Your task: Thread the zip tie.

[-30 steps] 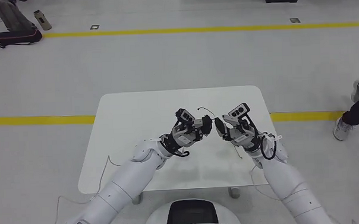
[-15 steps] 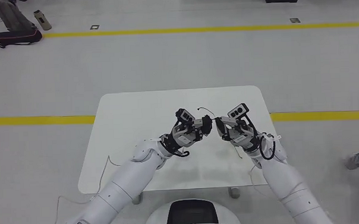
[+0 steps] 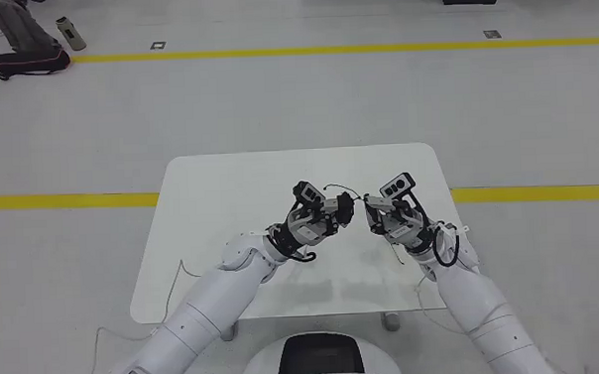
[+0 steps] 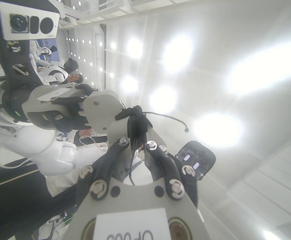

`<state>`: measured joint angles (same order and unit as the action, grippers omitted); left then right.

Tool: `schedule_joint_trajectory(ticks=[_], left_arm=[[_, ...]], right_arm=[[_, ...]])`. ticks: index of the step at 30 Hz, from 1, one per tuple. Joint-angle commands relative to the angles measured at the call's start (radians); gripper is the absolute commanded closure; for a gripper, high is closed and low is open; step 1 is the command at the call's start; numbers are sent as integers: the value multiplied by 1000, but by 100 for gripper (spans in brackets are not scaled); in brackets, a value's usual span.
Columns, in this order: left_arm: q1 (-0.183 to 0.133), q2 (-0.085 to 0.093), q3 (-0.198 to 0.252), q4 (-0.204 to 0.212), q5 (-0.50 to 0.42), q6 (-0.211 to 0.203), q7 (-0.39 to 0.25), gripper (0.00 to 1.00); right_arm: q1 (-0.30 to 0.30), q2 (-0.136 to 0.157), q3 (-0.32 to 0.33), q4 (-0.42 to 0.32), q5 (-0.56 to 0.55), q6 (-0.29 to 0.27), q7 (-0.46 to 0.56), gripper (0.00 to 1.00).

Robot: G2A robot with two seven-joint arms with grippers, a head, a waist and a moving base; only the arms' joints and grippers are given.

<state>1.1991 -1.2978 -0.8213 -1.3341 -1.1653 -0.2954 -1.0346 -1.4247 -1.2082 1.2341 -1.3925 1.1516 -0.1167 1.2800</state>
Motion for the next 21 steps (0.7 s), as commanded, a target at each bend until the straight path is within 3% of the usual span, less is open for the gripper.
schedule_joint_trajectory(ticks=[1, 21], left_arm=[[0, 0, 0, 0, 0, 0, 0, 100], [0, 0, 0, 0, 0, 0, 0, 100]], right_arm=[[1, -1, 1, 2, -2, 1, 1, 100], [3, -4, 17, 19, -24, 6, 7, 100]])
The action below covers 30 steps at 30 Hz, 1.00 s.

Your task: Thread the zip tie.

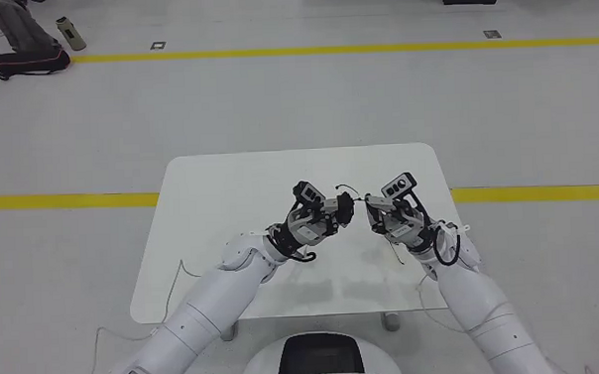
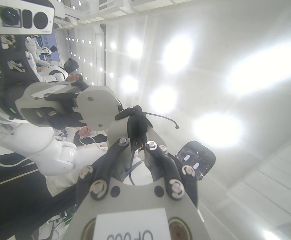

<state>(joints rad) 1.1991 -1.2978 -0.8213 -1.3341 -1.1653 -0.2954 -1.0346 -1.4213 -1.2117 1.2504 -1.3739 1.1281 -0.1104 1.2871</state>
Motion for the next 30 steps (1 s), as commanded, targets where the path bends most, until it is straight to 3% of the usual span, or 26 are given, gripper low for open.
schedule_joint_trajectory(ticks=[1, 30], left_arm=[[0, 0, 0, 0, 0, 0, 0, 100], [0, 0, 0, 0, 0, 0, 0, 100]], right_arm=[[-1, 0, 2, 1, -1, -1, 0, 100], [-10, -1, 20, 10, -56, -10, -12, 100]])
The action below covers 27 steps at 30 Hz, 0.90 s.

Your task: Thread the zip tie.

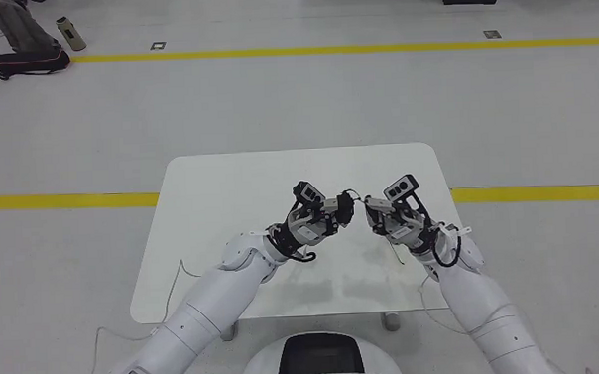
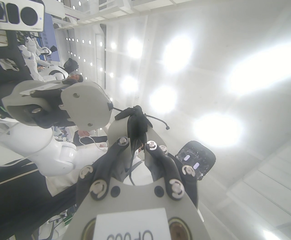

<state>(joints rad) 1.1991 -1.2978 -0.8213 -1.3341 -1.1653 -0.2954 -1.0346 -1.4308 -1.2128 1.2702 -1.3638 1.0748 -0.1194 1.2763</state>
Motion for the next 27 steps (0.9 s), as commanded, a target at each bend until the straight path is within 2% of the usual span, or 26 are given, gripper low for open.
schedule_joint_trajectory(ticks=[1, 27], left_arm=[[0, 0, 0, 0, 0, 0, 0, 100], [0, 0, 0, 0, 0, 0, 0, 100]], right_arm=[[0, 0, 0, 1, -5, -1, -2, 100], [-8, 4, 14, 15, -64, -11, -20, 100]])
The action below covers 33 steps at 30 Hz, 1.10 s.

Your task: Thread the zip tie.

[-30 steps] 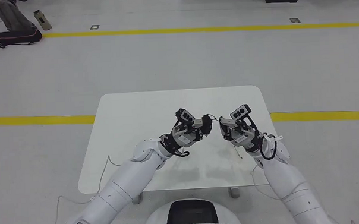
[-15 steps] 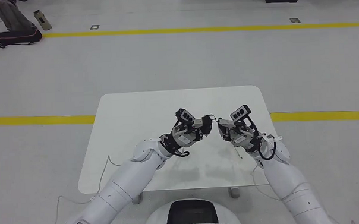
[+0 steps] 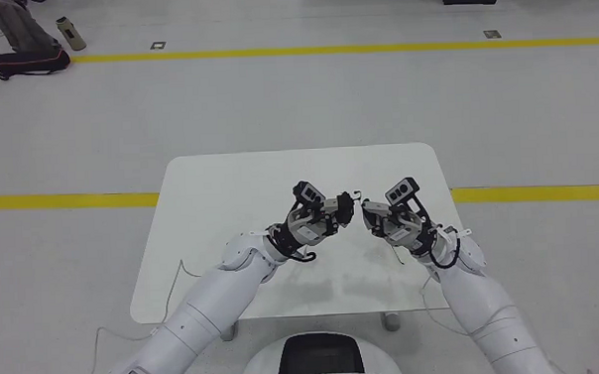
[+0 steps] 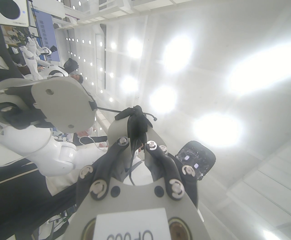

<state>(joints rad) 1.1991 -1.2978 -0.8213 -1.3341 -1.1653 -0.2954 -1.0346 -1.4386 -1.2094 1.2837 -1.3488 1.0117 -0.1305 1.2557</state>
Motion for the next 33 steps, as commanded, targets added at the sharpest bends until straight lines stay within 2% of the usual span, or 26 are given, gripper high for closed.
schedule_joint_trajectory(ticks=[1, 33], left_arm=[[0, 0, 0, 0, 0, 0, 0, 100], [0, 0, 0, 0, 0, 0, 0, 100]], right_arm=[[-1, 1, 1, 1, -6, -1, 1, 100], [-11, 9, 4, -6, -101, -28, -17, 100]])
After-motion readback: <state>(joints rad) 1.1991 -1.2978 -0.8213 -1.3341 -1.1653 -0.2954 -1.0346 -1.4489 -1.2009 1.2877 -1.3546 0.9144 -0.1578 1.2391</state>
